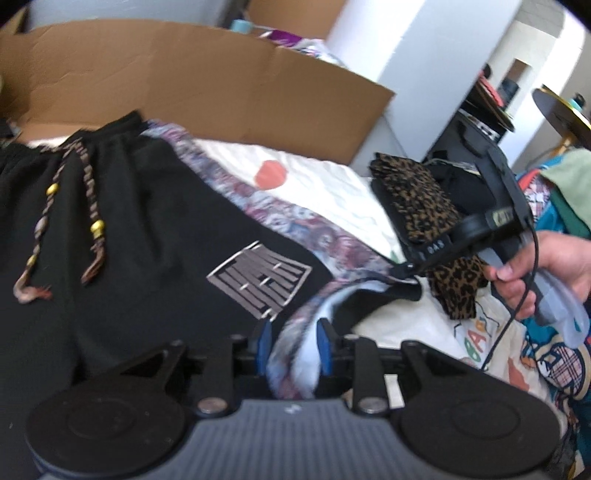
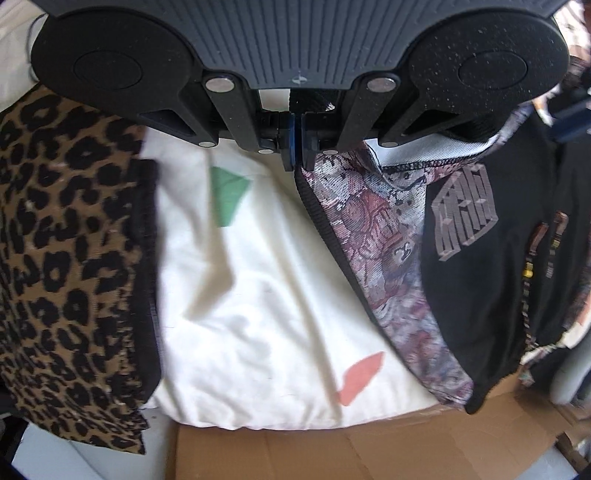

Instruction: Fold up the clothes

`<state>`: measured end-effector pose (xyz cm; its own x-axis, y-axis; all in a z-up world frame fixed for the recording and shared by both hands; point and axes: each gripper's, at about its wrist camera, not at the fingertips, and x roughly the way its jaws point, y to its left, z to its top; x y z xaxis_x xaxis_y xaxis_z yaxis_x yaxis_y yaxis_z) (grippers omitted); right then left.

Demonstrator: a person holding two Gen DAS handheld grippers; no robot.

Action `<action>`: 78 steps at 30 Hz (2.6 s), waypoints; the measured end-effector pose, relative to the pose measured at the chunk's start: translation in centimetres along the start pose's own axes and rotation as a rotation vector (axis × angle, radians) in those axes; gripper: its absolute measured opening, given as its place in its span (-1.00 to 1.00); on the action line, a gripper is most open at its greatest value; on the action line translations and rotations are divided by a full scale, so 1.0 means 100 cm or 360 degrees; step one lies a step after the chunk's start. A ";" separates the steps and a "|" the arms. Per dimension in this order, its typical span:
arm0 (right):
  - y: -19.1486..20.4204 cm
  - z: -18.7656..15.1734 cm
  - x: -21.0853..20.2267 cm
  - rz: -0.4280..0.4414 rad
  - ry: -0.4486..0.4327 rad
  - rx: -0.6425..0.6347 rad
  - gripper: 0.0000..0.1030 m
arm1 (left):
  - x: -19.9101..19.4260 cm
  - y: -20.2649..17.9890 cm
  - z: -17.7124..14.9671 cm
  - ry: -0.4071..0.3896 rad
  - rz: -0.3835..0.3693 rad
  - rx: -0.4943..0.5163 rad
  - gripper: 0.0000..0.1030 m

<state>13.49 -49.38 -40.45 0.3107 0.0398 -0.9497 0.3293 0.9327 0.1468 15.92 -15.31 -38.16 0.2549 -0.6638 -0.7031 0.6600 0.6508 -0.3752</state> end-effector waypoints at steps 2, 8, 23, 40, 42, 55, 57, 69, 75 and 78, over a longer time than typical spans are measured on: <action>-0.004 -0.001 0.004 -0.0029 0.0002 -0.0006 -0.98 | -0.003 0.008 -0.003 0.0023 0.0015 -0.0045 -0.46; -0.009 -0.004 0.008 -0.0068 0.0013 0.0007 -0.89 | -0.004 0.023 -0.014 0.0107 -0.0003 -0.0165 -0.38; -0.014 -0.008 0.015 -0.0055 0.0079 0.0092 -0.75 | 0.022 0.001 -0.041 0.0316 -0.0139 -0.0227 0.05; -0.018 -0.013 0.012 -0.0014 0.0024 0.0062 -0.90 | -0.008 -0.003 -0.026 0.0236 -0.0166 -0.0054 -0.93; -0.016 -0.013 0.009 -0.0018 0.0004 0.0038 -0.94 | -0.023 -0.005 -0.019 0.0235 -0.0173 0.0012 -0.93; -0.016 -0.008 0.000 -0.0076 -0.0087 -0.0004 -0.95 | -0.076 -0.008 -0.013 0.0296 -0.0268 0.0145 -0.78; -0.017 -0.008 0.000 -0.0082 -0.0086 0.0002 -0.95 | -0.076 0.002 -0.017 0.0299 -0.0236 0.0073 -0.69; -0.037 -0.010 -0.019 -0.0090 -0.0076 0.0123 -0.72 | -0.052 0.064 -0.045 0.0352 -0.0055 -0.0486 -0.21; -0.025 -0.001 -0.031 0.0018 -0.0157 0.0102 -0.71 | -0.038 0.070 -0.059 0.0393 -0.0056 -0.0641 -0.10; -0.007 0.000 -0.032 0.0121 -0.0170 0.0039 -0.71 | -0.032 0.071 -0.064 0.0387 -0.0083 -0.0733 -0.10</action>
<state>12.30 -50.19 -37.51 0.4284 0.0707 -0.9008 0.3221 0.9195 0.2254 15.26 -6.16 -42.46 0.0224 -0.6307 -0.7757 0.2745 0.7499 -0.6019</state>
